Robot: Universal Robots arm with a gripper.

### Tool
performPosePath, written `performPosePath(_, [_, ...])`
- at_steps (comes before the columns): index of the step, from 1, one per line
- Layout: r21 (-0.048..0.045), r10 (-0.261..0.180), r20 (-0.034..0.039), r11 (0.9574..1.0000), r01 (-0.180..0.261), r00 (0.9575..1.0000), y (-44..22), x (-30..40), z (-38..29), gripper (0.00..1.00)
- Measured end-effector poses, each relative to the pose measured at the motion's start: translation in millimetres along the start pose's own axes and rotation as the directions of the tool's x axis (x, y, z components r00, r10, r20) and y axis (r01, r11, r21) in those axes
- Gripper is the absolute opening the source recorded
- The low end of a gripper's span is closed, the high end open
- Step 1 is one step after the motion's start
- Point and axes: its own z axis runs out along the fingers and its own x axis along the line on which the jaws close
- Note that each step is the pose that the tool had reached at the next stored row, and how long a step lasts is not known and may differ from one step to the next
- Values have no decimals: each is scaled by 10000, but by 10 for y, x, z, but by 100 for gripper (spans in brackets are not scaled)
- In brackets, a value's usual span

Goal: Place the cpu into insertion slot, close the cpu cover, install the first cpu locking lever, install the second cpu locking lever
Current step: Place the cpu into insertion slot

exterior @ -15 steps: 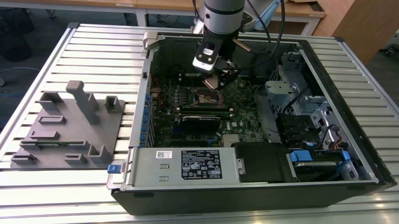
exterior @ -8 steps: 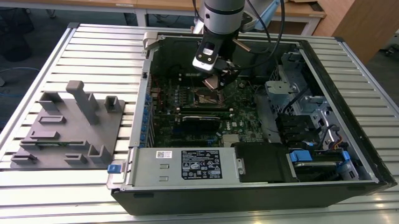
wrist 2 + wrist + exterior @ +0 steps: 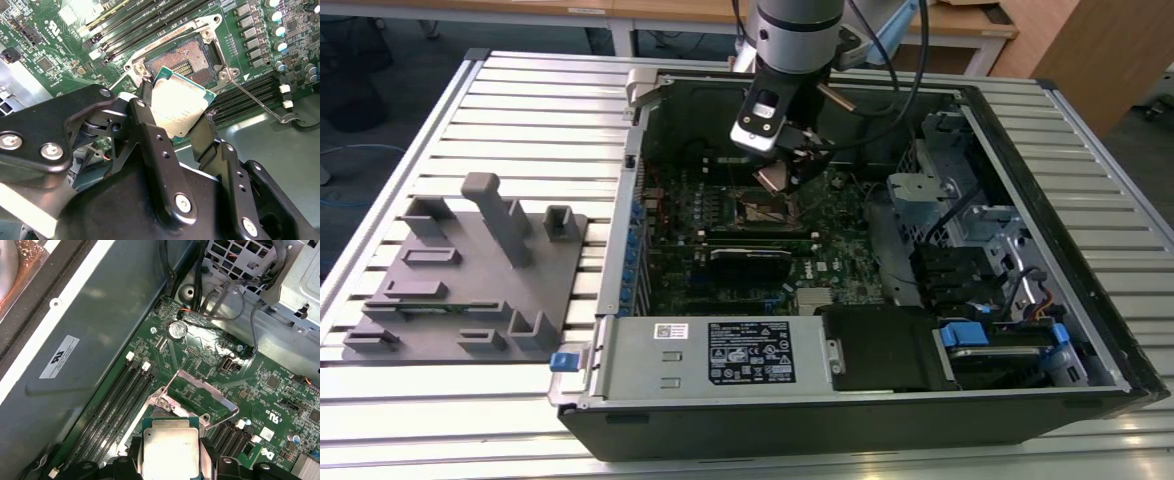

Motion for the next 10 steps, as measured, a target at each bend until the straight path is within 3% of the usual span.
performPosePath(10, [-1, 40, 4, 10000, -40, 10000, -1, 0, 7, 54])
